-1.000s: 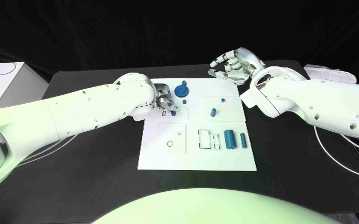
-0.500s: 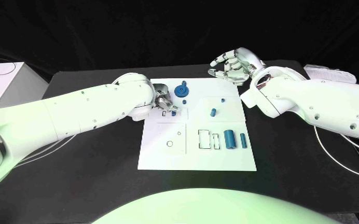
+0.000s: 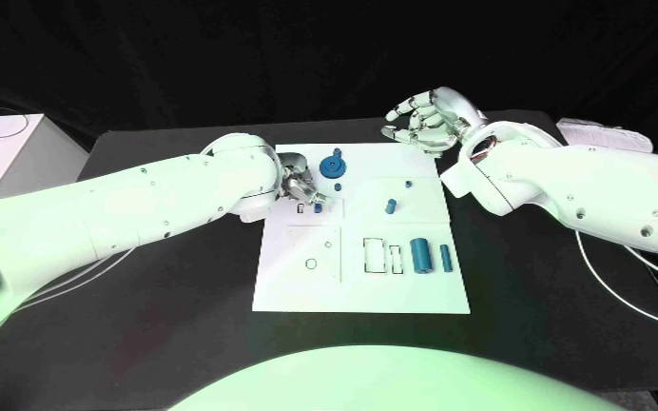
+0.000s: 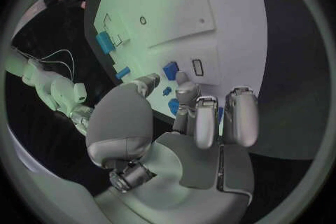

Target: Assemble the parts on the task board

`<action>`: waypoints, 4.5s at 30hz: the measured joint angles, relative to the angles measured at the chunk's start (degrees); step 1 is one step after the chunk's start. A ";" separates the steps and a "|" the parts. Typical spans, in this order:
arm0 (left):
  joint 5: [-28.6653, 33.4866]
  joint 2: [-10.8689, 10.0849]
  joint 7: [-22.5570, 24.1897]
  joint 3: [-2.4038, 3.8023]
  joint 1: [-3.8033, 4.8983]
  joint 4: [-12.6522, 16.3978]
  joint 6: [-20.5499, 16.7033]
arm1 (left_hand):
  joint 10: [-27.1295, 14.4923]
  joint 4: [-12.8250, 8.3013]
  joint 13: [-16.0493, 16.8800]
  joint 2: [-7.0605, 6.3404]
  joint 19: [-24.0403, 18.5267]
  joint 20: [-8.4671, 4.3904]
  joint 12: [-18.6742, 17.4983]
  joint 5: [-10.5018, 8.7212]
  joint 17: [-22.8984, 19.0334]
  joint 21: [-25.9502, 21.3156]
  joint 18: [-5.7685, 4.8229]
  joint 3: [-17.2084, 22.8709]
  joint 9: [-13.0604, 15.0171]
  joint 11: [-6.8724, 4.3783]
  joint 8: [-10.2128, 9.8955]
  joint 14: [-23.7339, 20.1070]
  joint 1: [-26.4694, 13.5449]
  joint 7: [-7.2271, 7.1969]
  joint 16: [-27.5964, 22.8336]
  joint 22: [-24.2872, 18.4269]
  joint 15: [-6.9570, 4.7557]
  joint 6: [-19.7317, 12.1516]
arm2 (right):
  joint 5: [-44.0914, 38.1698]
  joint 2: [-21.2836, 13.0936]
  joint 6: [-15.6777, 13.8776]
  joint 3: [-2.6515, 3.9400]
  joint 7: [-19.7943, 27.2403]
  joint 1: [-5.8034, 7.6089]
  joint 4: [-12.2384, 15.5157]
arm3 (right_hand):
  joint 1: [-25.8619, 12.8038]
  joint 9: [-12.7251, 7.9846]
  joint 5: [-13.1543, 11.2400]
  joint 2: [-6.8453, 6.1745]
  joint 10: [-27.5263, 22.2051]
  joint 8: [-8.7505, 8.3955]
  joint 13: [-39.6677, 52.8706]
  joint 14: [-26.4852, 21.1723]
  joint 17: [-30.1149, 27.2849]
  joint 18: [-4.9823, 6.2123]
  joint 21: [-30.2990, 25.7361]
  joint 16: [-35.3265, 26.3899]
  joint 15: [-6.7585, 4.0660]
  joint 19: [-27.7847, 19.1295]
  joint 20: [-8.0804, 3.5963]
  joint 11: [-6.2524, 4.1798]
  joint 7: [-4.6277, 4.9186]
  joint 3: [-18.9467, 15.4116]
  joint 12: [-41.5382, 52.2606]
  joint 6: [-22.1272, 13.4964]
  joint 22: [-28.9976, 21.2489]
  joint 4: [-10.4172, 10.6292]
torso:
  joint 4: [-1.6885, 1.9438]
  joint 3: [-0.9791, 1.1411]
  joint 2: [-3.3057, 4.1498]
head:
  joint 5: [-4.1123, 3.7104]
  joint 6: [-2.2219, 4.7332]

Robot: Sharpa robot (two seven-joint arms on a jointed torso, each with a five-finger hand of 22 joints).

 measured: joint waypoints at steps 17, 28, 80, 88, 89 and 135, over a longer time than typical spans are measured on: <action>6.39 -4.09 0.56 5.18 3.30 3.76 -1.21 | -6.39 -0.11 -6.41 2.50 -3.34 1.67 -3.44 0.38 0.00 -3.12 0.00 -3.75 -3.98 2.67 -7.15 0.08 4.12 3.39 -2.60 -3.07 1.77 -4.88 | 0.14 0.27 -0.08 0.00 0.16 -0.03 -1.77 | 0.00 0.29 0.00 0.00 -4.45 0.54 -6.29 -0.23 -2.33 0.88 -5.42 -2.41 0.23 -1.06 0.01 0.29 0.07 0.00 -6.21 -0.69 -2.97 0.00 | 0.01 0.02 -0.07 | 0.09 0.42; 8.91 -1.74 1.54 5.56 5.27 -6.29 -0.23 | -7.38 -0.27 -6.86 3.82 -3.51 2.31 -3.44 0.86 0.00 -3.12 0.00 -3.02 -8.97 3.68 -11.11 0.09 9.47 4.42 -2.60 -3.02 2.59 -5.43 | 0.46 0.53 -0.25 -0.01 0.96 -0.04 -2.74 | 0.00 1.14 0.76 0.00 -11.30 2.77 -19.66 -10.71 -22.94 4.93 -35.68 -23.58 1.20 -10.33 0.82 1.63 1.02 1.32 -18.21 -2.89 -20.58 -0.05 | 0.04 -0.01 0.15 | 0.92 1.58; 7.09 6.22 3.40 3.34 4.82 -23.68 11.16 | -7.57 0.00 -6.93 3.67 -3.27 2.87 -2.78 0.66 0.03 -3.11 -0.01 -5.69 -11.36 3.89 -11.79 0.09 6.69 4.40 -2.38 -2.27 2.99 -4.19 | 4.57 1.20 -3.47 -0.01 5.67 -0.07 -3.28 | -0.88 -1.30 3.67 -1.39 -10.57 5.50 -59.52 -21.61 -45.98 4.91 -53.93 -71.00 7.26 -21.39 7.48 5.56 2.45 6.42 -43.11 -5.07 -58.39 -1.52 | -0.17 -0.37 1.63 | 2.12 2.29; 7.09 6.42 3.36 3.16 4.63 -23.79 12.43 | -7.56 0.00 -6.75 4.39 -3.27 2.87 -2.78 0.66 0.02 -3.12 0.00 -5.68 -11.51 3.89 -11.49 0.09 7.87 4.40 -2.15 -2.06 2.98 -3.78 | 4.88 1.24 -3.46 -0.01 5.92 -0.11 -3.30 | -0.88 -1.43 3.88 -1.39 -10.58 5.28 -59.98 -21.81 -46.51 4.91 -53.93 -71.23 7.46 -21.39 7.48 5.56 2.44 6.42 -43.36 -5.08 -59.02 -1.52 | -0.23 -0.36 1.65 | 2.15 2.21; 7.09 6.46 3.36 3.13 4.60 -23.81 12.53 | -7.54 0.00 -6.74 4.39 -3.27 2.86 -2.78 0.66 0.02 -3.11 0.00 -5.68 -11.51 3.87 -11.49 0.09 7.87 4.40 -2.15 -2.06 2.98 -3.78 | 4.90 1.25 -3.46 -0.01 5.94 -0.11 -3.30 | -0.88 -1.43 3.88 -1.39 -10.57 5.28 -59.99 -21.82 -46.51 4.91 -53.93 -71.23 7.47 -21.39 7.48 5.56 2.44 6.42 -43.36 -5.08 -59.02 -1.52 | -0.23 -0.36 1.66 | 2.15 2.21; 10.91 5.36 3.82 2.91 4.26 -21.78 12.17 | -4.37 -2.69 -5.82 5.84 -2.04 1.63 -2.48 0.19 0.01 -2.00 0.00 10.01 -10.24 1.52 -4.34 0.10 16.27 2.44 -1.23 0.03 1.52 -3.06 | 5.22 1.40 -3.37 -0.01 6.03 -0.31 -3.45 | -1.13 -1.71 5.00 -1.13 -10.42 5.06 -61.04 -21.81 -47.78 4.91 -53.92 -72.02 7.46 -21.59 7.68 5.72 2.43 6.41 -43.78 -5.09 -60.57 -1.52 | -0.19 -0.29 1.66 | 1.81 1.36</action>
